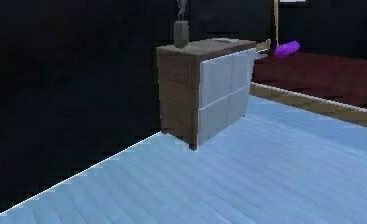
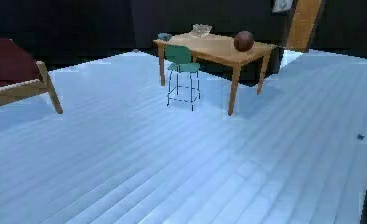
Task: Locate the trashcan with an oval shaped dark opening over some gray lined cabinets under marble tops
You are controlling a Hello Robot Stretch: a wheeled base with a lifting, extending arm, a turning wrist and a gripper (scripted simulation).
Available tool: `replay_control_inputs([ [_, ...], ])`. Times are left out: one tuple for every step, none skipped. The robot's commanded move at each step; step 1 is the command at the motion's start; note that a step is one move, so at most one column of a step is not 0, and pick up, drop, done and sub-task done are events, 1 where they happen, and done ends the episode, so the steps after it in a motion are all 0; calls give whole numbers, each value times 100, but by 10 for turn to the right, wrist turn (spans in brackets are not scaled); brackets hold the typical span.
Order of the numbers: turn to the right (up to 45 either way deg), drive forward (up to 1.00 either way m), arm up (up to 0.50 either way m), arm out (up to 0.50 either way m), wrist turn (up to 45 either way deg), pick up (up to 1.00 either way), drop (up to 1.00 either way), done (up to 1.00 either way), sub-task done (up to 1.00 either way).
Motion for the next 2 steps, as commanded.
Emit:
replay_control_inputs([
  [420, 0, 0, 0, 0, 0, 0, 0, 0],
  [0, 30, 0, 0, 0, 0, 0, 0, 0],
])
